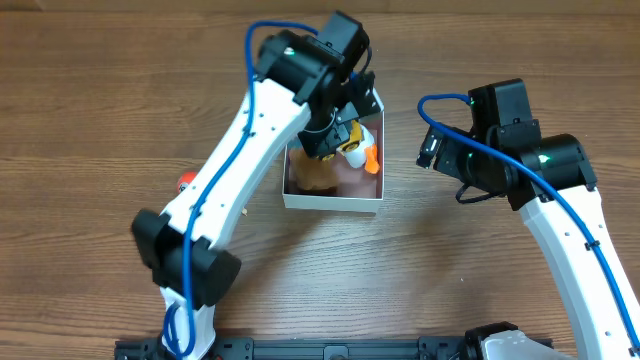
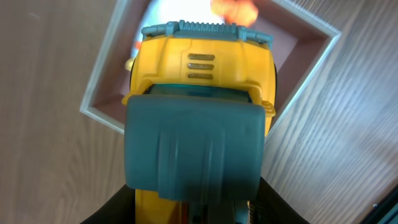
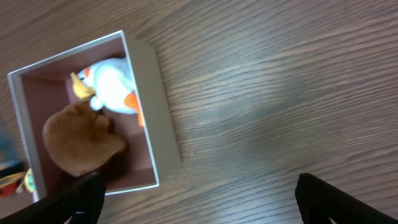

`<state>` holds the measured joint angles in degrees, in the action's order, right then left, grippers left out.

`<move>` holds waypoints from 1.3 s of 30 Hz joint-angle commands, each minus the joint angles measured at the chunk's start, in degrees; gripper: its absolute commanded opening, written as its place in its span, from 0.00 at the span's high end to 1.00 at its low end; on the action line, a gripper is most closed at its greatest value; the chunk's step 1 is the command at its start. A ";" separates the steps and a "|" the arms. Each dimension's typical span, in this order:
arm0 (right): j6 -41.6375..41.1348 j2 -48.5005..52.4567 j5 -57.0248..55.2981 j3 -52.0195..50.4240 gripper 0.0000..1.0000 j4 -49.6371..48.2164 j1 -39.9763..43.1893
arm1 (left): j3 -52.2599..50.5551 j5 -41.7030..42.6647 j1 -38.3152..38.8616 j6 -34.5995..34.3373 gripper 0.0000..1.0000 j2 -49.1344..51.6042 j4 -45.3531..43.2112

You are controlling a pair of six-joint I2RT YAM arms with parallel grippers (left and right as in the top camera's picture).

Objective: Pack container
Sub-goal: 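Carry the truck right and lower it into the box, then release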

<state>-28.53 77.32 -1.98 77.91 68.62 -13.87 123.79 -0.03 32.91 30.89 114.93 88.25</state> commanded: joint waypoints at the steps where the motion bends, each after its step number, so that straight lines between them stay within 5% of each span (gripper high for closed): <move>1: -1.27 -0.04 -3.78 0.81 0.00 -0.63 2.29 | -5.66 0.39 -0.22 4.15 0.96 2.86 -3.06; 16: -2.51 -0.04 6.36 0.81 0.00 0.57 22.14 | -19.41 7.37 2.19 10.80 0.95 2.91 -19.43; 21: -1.46 -0.04 6.38 0.81 0.00 0.76 22.25 | -20.57 7.10 2.86 10.91 0.79 2.93 -19.96; 23: -1.49 -0.04 6.40 0.81 0.00 0.79 22.25 | -20.46 6.80 2.86 10.86 0.71 2.89 -19.67; 24: -1.46 -0.04 6.38 0.81 0.00 0.92 22.25 | -20.02 5.09 2.93 10.45 0.49 2.69 -19.21; 25: -1.46 -0.04 6.38 0.81 0.00 1.03 22.25 | -19.41 2.78 3.04 9.35 0.00 2.58 -18.58; 35: -1.46 -0.04 6.36 0.81 0.00 1.60 22.25 | -1.44 -0.90 3.28 -4.50 0.00 2.03 -9.01; 39: -1.46 -0.04 6.36 0.81 0.00 1.75 22.25 | -0.28 3.63 3.28 -5.88 0.41 2.05 -7.13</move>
<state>-30.20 77.32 4.27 77.93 70.37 8.16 122.39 0.08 35.66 28.23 117.97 79.75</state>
